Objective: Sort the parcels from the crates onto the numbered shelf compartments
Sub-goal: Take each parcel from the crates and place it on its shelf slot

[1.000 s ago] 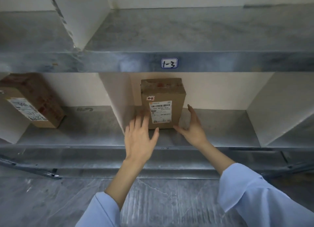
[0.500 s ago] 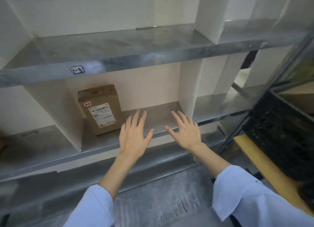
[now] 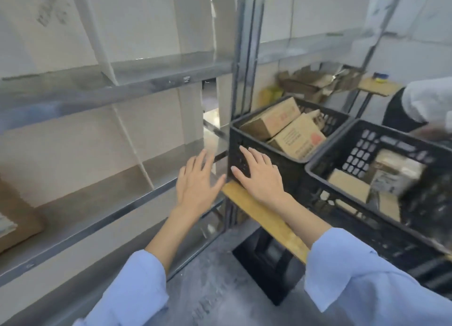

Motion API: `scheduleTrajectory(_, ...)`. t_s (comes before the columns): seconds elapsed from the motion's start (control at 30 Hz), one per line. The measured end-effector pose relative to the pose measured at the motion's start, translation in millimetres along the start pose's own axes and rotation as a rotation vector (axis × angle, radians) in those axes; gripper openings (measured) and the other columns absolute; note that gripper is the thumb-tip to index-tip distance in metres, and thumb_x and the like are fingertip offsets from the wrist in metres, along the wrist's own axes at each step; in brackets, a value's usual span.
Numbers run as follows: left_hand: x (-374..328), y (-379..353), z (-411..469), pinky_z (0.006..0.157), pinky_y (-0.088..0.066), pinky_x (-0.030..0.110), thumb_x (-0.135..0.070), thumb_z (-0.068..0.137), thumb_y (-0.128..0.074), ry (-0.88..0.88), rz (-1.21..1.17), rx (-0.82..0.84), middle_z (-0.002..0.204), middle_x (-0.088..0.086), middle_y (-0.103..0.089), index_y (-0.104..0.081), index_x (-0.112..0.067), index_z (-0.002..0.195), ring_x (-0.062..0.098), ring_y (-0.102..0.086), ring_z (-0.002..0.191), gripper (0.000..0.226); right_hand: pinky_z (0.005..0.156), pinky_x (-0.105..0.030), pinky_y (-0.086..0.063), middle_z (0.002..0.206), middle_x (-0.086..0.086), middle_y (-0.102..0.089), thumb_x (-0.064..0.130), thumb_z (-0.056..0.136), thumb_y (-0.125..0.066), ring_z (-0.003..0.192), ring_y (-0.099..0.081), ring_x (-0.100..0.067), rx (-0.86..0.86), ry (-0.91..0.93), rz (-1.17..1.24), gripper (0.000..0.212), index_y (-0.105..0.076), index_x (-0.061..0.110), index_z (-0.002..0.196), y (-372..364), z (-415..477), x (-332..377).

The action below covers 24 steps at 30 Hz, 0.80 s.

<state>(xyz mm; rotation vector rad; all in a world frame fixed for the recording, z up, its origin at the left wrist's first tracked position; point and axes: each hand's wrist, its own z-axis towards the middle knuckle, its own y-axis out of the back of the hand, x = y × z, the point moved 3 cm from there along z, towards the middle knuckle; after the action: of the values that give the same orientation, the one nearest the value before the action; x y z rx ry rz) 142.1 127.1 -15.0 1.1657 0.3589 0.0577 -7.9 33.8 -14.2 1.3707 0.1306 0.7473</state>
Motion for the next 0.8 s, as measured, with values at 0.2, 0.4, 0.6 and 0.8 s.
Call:
scheduleTrajectory(0.2,-109,-25,36,0.113,-0.024,0.038,-0.059,0.097,-0.037,-0.210,-0.060,0.009,0.161,-0.002,-0.024,-0.020,-0.029,0.156,0.021,-0.026,0.144,0.068,0.112,-0.046,-0.031,0.162,0.001,-0.026,0.061,0.100,-0.034,0.147,-0.022,-0.024,-0.140,-0.133,-0.051,0.066,-0.019,0.031,0.157,62,-19,-88)
scheduleTrajectory(0.4,-202,-57,75,0.113,-0.026,0.040,-0.061,0.097,-0.037,-0.392,-0.150,0.045,0.161,-0.002,-0.025,-0.019,-0.030,0.156,0.019,-0.025,0.145,0.069,0.114,-0.045,-0.029,0.163,0.002,-0.023,0.059,0.099,-0.037,0.148,-0.020,-0.023,-0.199,-0.325,-0.060,0.067,-0.017,0.033,0.157,94,-32,-182)
scheduleTrajectory(0.6,-285,-100,118,0.114,-0.024,0.040,-0.058,0.097,-0.039,-0.550,-0.257,0.122,0.162,-0.003,-0.021,-0.014,-0.030,0.157,0.018,-0.023,0.146,0.070,0.116,-0.049,-0.028,0.162,0.001,-0.024,0.059,0.099,-0.038,0.148,-0.022,-0.024,-0.246,-0.533,-0.048,0.067,-0.018,0.032,0.157,114,-35,-278)
scheduleTrajectory(0.8,-347,-147,168,0.115,-0.024,0.039,-0.056,0.096,-0.045,-0.674,-0.311,0.179,0.161,-0.001,-0.025,-0.019,-0.029,0.156,0.020,-0.027,0.145,0.071,0.114,-0.053,-0.030,0.162,-0.002,-0.025,0.056,0.099,-0.041,0.147,-0.024,-0.028,-0.261,-0.758,-0.043,0.068,-0.021,0.026,0.157,120,-27,-354)
